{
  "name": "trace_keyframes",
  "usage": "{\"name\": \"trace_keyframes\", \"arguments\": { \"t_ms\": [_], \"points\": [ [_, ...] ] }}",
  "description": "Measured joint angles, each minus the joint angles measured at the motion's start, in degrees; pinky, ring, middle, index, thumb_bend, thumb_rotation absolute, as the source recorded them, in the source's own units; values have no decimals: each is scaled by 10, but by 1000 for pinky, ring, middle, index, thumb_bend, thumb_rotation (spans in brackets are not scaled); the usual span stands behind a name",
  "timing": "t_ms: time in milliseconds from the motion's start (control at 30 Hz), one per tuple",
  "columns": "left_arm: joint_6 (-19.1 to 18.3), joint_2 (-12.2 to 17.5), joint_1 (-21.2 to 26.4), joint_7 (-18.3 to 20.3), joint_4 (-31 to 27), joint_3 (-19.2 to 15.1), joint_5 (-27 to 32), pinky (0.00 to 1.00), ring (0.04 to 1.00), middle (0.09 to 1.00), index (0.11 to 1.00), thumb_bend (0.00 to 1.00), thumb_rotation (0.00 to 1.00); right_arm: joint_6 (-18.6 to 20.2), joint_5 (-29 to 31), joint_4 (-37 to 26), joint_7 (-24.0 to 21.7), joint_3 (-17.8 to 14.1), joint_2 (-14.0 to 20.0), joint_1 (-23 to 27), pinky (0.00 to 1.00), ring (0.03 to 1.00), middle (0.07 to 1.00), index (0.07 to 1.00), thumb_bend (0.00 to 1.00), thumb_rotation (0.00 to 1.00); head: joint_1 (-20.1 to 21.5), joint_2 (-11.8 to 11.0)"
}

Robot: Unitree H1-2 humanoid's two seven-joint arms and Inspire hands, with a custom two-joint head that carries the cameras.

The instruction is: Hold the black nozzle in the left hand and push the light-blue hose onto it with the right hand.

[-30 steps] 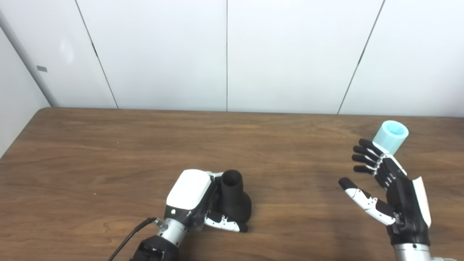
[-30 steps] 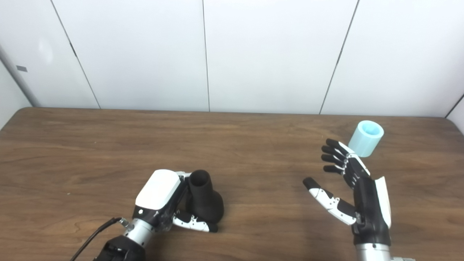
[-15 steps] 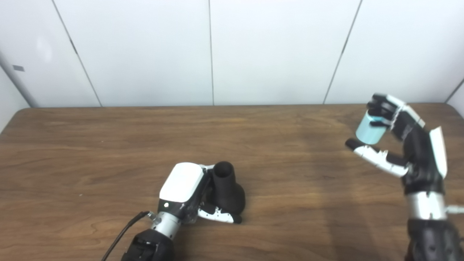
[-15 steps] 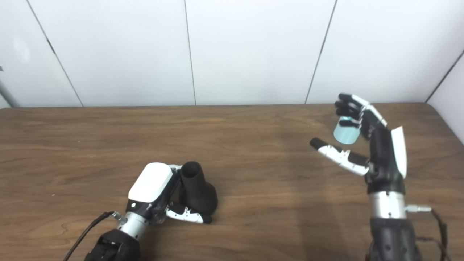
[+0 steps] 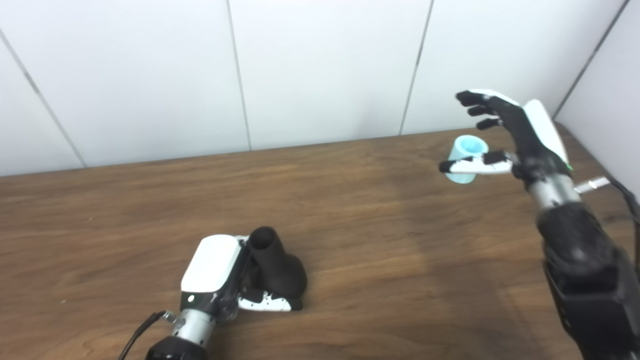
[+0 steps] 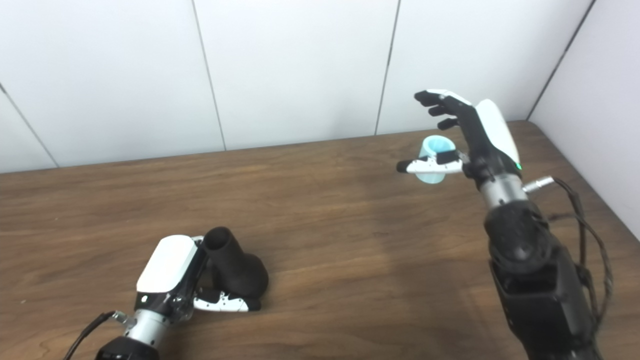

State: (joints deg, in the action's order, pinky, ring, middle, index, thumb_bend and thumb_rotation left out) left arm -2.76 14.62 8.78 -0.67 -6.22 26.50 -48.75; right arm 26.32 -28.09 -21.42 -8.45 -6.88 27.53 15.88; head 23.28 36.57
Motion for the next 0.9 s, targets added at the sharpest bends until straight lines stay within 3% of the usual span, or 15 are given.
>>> {"name": "trace_keyframes", "arguments": {
  "t_ms": [133,200,433,600,733,900],
  "points": [
    [9,1,-2,1,0,-5,8,488,549,451,505,522,0,4,-32,65,-22,20,35,33,726,827,828,784,919,47,13,-8],
    [14,1,-3,1,1,-8,8,486,547,448,507,521,0,3,-47,104,-26,36,54,40,792,892,851,798,908,45,25,-13],
    [20,1,-10,0,2,-17,8,498,549,444,513,520,0,-6,-74,220,-25,78,81,59,810,917,883,811,918,60,40,-19],
    [24,2,-12,1,2,-21,10,491,546,439,515,519,0,-19,-94,290,-27,118,96,98,889,969,917,813,925,60,44,-19],
    [29,2,-13,2,2,-23,12,485,543,437,514,519,0,-28,-111,336,-32,151,111,124,780,921,884,814,955,87,44,-22],
    [29,1,-12,2,4,-23,12,483,537,447,508,521,0,-46,-117,386,-32,172,113,139,724,853,869,805,948,99,44,-26]
  ]
}}
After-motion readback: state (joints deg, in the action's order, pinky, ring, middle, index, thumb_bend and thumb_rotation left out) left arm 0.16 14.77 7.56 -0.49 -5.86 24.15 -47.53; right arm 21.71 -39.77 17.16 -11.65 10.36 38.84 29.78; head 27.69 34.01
